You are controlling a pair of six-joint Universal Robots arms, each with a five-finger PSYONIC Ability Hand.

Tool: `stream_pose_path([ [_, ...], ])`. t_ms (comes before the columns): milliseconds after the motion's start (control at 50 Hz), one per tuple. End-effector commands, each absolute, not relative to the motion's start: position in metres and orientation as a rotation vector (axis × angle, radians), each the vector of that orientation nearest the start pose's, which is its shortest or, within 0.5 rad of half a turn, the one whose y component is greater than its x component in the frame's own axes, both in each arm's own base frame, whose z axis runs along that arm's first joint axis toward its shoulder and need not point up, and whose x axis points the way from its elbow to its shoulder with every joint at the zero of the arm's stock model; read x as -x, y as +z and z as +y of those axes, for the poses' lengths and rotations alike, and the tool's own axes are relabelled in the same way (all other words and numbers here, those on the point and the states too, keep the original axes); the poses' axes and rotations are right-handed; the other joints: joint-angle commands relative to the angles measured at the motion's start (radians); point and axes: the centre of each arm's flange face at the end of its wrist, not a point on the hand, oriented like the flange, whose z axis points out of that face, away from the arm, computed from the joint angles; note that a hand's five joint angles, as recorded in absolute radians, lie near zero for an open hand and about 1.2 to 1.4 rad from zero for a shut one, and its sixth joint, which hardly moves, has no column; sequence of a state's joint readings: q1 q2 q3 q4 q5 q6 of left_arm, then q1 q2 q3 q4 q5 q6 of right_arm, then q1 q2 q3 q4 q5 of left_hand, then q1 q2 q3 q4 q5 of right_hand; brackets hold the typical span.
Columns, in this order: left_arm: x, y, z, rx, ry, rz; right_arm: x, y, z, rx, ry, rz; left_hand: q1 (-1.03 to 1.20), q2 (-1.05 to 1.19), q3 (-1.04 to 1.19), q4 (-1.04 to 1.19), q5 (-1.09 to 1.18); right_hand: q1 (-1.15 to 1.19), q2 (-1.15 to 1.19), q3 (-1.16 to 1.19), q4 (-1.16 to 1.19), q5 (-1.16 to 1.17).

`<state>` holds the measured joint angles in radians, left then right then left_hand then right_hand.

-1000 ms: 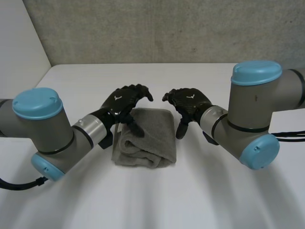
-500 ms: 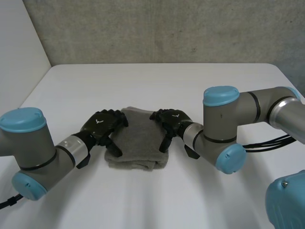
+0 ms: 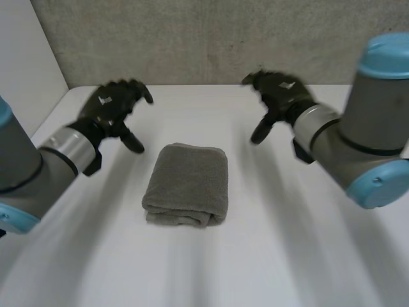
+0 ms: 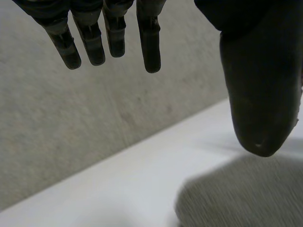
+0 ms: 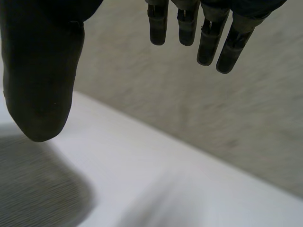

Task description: Fold the towel.

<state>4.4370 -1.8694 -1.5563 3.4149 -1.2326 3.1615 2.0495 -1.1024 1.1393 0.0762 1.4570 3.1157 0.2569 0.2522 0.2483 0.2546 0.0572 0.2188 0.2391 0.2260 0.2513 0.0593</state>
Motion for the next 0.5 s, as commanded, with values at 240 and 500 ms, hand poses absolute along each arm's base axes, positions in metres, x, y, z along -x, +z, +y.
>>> stream_pose_path([
  [240, 0.238, 0.280, -0.315, -0.373, -2.405, 2.630, -0.259, 0.304, -0.307, 0.461, -2.124, 2.008, -0.064, -0.059, -0.055, -0.062, -0.039, -0.044, -0.065, -0.051, -0.077, -0.059],
  [500, 0.238, 0.285, -0.314, -0.386, -2.419, 2.613, -0.257, 0.303, -0.307, 0.460, -2.125, 2.018, -0.061, -0.056, -0.052, -0.059, -0.036, -0.044, -0.065, -0.051, -0.077, -0.059],
])
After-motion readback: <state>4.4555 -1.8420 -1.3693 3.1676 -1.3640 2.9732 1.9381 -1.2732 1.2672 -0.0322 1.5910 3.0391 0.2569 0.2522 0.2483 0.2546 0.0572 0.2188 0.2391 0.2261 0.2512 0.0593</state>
